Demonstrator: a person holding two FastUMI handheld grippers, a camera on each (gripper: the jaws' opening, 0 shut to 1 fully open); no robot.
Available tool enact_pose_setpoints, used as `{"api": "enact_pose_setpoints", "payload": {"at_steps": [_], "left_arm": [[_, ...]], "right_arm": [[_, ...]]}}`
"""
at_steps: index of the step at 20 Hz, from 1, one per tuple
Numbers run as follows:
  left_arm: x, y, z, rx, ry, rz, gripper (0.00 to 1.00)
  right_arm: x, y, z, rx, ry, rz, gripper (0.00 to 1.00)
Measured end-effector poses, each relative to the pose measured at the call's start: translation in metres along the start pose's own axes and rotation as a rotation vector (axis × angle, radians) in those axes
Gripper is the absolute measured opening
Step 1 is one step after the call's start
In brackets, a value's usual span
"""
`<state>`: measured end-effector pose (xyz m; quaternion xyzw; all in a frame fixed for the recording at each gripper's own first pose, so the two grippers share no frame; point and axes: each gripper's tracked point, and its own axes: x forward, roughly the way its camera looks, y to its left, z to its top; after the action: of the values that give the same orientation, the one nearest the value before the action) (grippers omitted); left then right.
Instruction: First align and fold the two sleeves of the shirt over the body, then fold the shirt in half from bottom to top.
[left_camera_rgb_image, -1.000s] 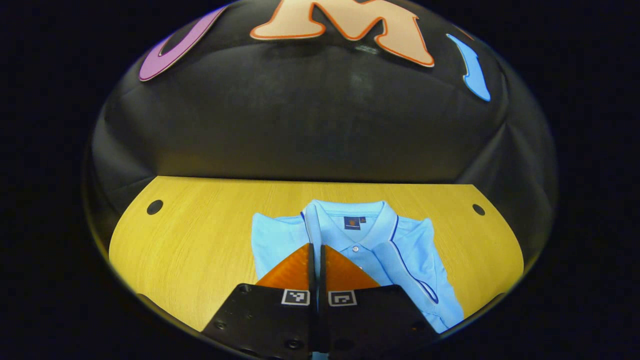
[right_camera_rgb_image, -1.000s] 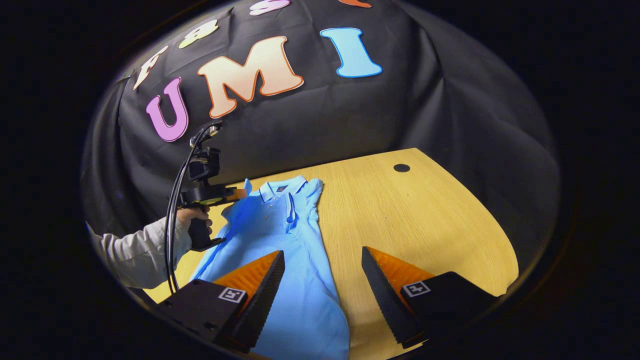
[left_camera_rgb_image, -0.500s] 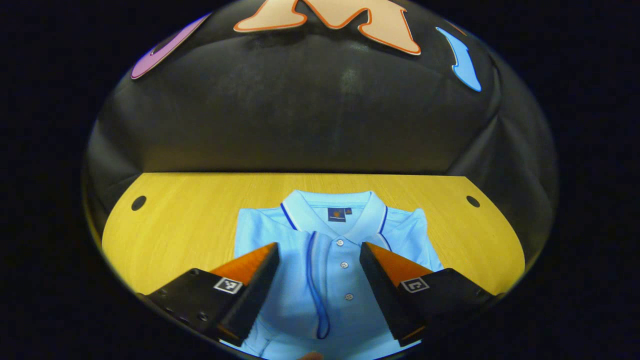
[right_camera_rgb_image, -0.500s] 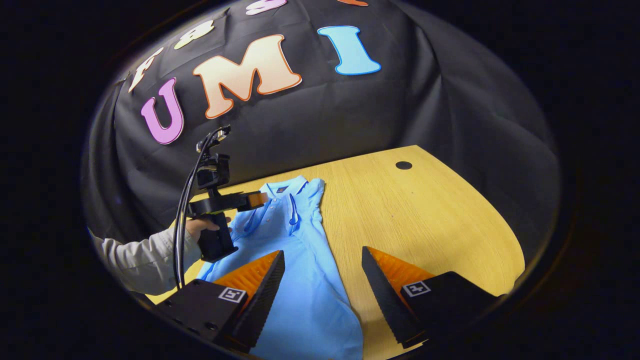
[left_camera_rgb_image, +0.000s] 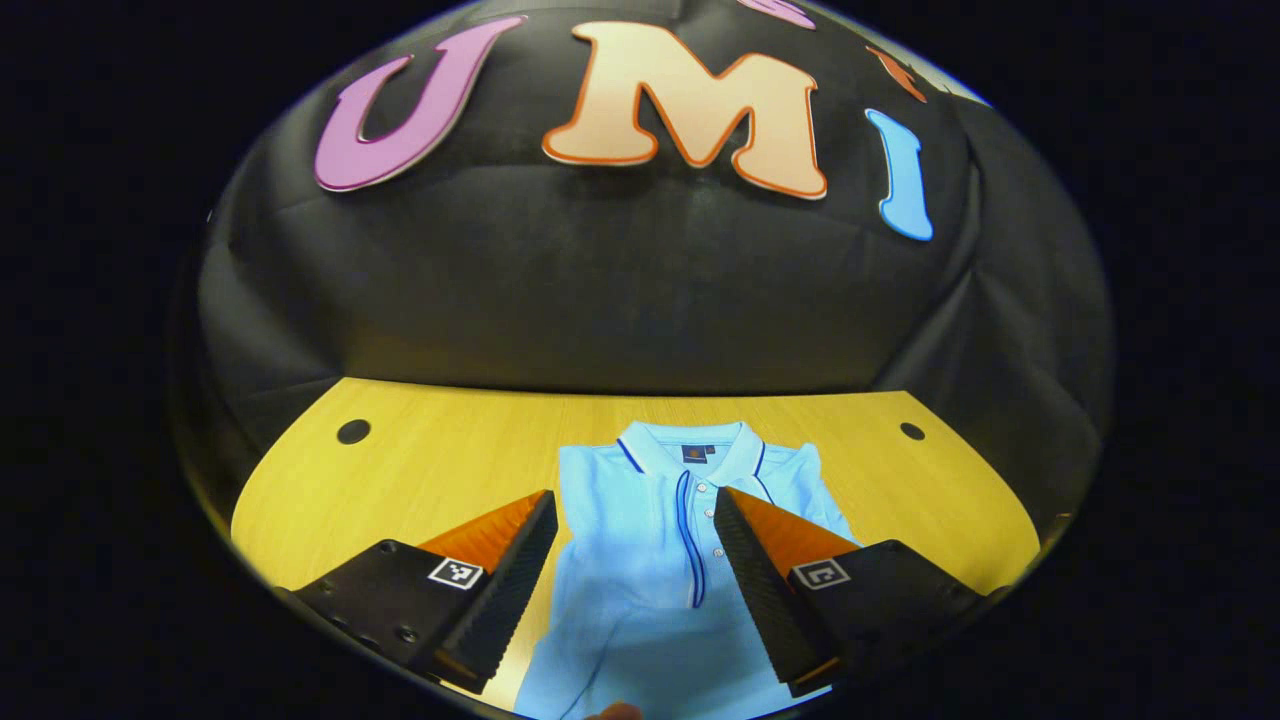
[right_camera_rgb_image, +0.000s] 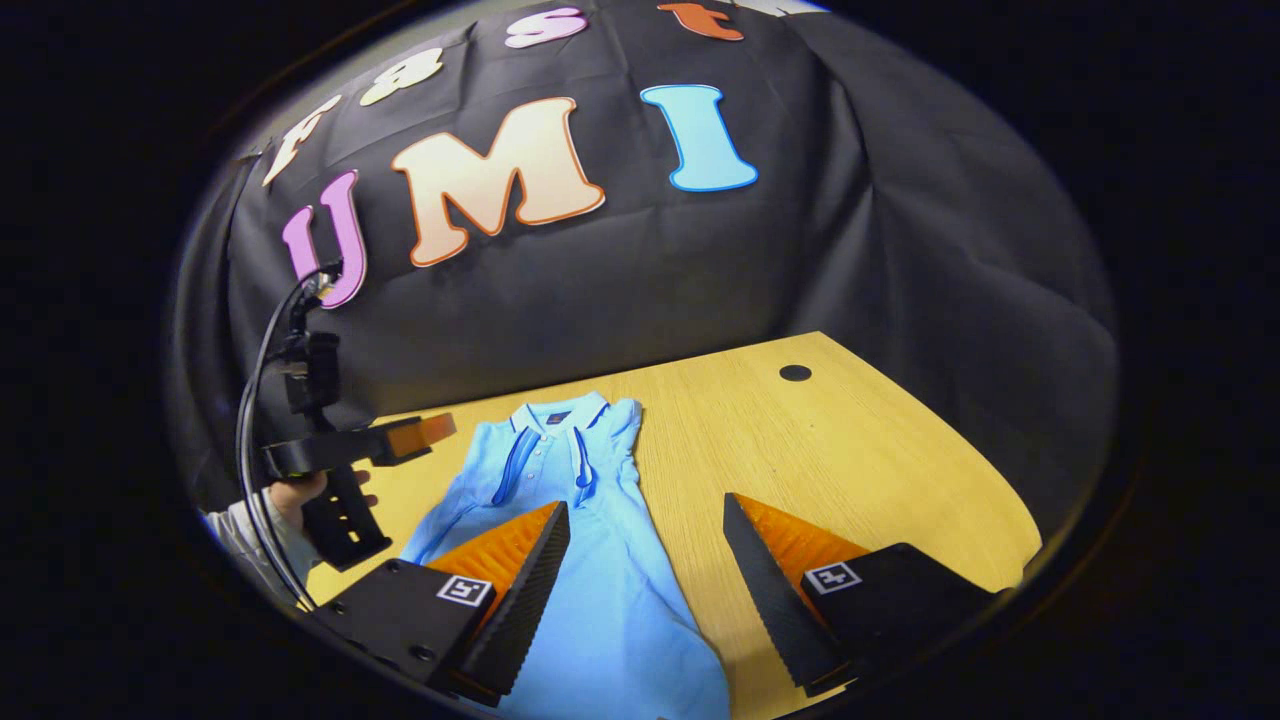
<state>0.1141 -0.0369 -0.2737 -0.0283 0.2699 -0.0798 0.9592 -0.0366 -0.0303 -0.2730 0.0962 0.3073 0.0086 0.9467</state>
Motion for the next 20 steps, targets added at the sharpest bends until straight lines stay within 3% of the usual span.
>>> {"api": "enact_pose_setpoints", "payload": {"at_steps": [10, 20], "left_arm": [[-0.160, 0.024, -0.035, 0.086, -0.075, 0.081, 0.95], [-0.243, 0.039, -0.147, 0.059, 0.083, 0.100, 0.95]], "right_arm": [[-0.068, 0.012, -0.036, -0.114, -0.008, 0.106, 0.98], [-0.117, -0.016, -0.095, -0.180, 0.041, 0.002, 0.97]]}}
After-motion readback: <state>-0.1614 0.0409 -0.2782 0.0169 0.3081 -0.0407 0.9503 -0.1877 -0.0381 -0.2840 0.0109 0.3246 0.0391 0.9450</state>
